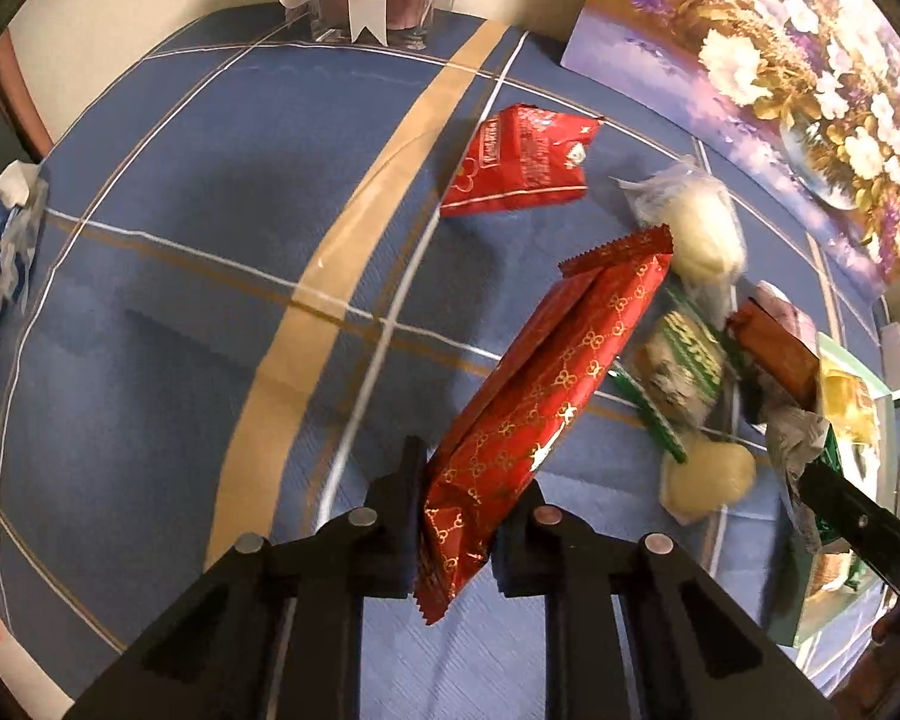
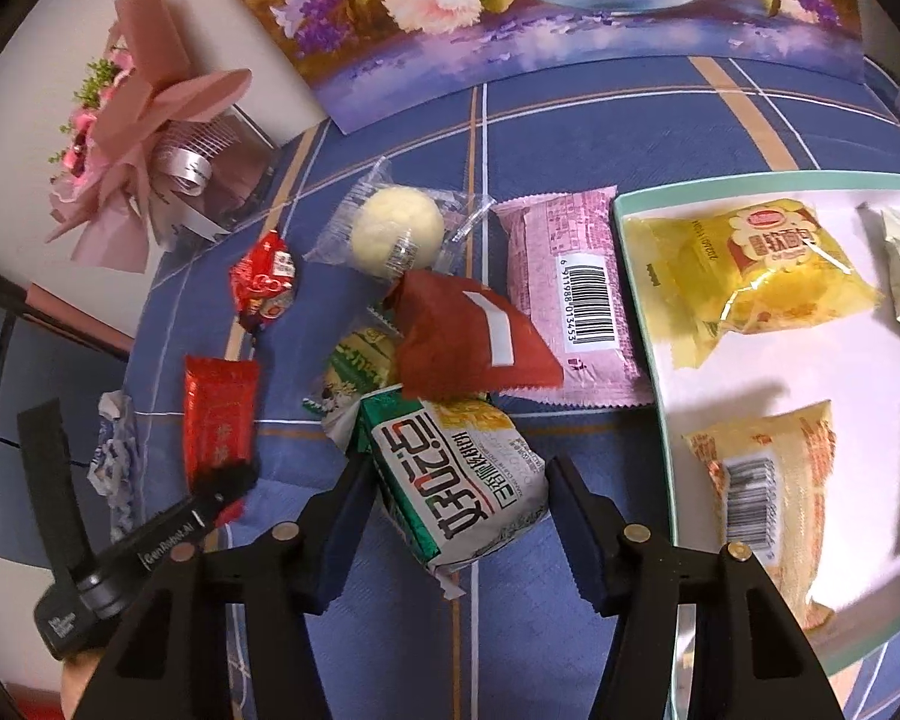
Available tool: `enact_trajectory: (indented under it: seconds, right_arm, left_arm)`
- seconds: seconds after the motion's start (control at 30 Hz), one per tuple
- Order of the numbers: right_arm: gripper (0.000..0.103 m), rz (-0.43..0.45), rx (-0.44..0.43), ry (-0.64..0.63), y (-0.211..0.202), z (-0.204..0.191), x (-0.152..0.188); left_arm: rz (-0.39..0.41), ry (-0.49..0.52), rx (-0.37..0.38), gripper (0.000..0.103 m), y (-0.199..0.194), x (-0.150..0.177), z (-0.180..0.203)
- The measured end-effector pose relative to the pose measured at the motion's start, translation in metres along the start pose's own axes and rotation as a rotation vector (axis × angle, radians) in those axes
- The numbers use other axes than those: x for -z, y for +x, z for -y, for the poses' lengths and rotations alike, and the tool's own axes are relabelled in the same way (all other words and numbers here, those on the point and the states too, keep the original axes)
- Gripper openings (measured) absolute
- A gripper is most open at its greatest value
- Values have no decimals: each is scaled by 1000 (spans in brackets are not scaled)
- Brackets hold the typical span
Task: Organize snacks
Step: 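Carry both packets over the tray and open both tools to release them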
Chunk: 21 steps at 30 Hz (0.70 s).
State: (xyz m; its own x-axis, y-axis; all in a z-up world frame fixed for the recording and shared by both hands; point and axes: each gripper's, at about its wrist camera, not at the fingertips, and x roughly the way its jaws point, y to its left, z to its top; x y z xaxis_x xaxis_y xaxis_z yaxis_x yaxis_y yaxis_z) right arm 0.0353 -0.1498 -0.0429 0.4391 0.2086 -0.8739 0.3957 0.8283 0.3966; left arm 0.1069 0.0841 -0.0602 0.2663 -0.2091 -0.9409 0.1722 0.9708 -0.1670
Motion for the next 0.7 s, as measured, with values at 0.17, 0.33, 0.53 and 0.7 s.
enact_trajectory:
  seconds: [0.17, 0.33, 0.53, 0.7]
  right_arm:
    - [62, 28, -25, 11, -20, 1, 4]
    - [62, 74, -26, 9, -46, 4, 5]
    - [62, 143, -21, 26, -73, 11, -1]
    - [62, 183, 27, 66, -88, 29, -6]
  left_arm:
    - [22, 3, 21, 18, -18, 1, 14]
    - [62, 37, 52, 18, -48, 2, 48]
    - [92, 79, 93, 18, -61, -8, 88]
    - [109, 131, 122, 18, -74, -10, 127]
